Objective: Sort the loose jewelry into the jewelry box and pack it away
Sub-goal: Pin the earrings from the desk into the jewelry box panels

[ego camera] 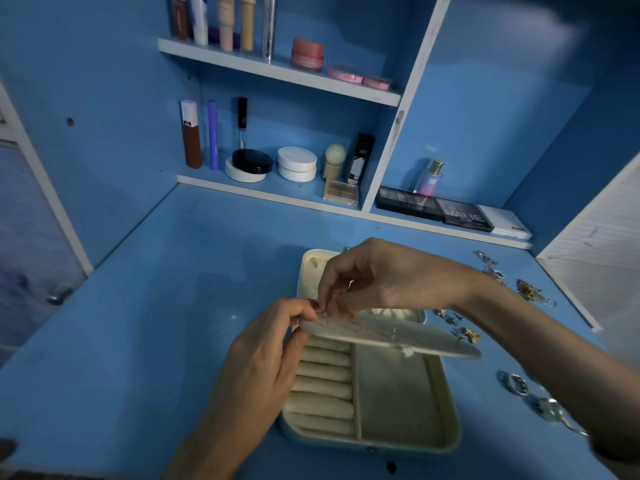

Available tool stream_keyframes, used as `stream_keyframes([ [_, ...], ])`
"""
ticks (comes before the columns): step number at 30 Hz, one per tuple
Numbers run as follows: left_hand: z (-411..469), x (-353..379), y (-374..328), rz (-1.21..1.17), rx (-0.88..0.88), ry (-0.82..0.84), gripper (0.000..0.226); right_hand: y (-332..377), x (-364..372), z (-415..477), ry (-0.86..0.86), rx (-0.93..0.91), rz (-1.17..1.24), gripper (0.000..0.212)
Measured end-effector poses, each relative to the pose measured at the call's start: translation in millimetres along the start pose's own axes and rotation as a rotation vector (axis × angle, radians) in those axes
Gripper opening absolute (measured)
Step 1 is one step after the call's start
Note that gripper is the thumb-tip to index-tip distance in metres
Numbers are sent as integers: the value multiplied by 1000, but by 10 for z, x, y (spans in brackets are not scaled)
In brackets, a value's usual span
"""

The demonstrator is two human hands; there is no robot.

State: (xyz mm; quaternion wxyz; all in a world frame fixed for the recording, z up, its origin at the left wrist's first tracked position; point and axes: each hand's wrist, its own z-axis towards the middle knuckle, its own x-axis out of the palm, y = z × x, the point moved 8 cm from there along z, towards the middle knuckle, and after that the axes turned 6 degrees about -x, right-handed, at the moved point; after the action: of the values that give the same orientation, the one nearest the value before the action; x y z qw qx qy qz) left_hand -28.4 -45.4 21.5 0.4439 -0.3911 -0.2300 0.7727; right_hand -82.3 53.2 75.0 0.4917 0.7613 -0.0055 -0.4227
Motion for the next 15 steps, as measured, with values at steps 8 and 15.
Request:
stream_keyframes([
  [8, -4, -27, -32, 30, 24, -13, 13, -12, 40, 39, 36, 25, -53, 10],
  [15, -7, -38, -54, 67, 23, -10, 13, -20, 48, 36, 35, 32, -106, 10],
])
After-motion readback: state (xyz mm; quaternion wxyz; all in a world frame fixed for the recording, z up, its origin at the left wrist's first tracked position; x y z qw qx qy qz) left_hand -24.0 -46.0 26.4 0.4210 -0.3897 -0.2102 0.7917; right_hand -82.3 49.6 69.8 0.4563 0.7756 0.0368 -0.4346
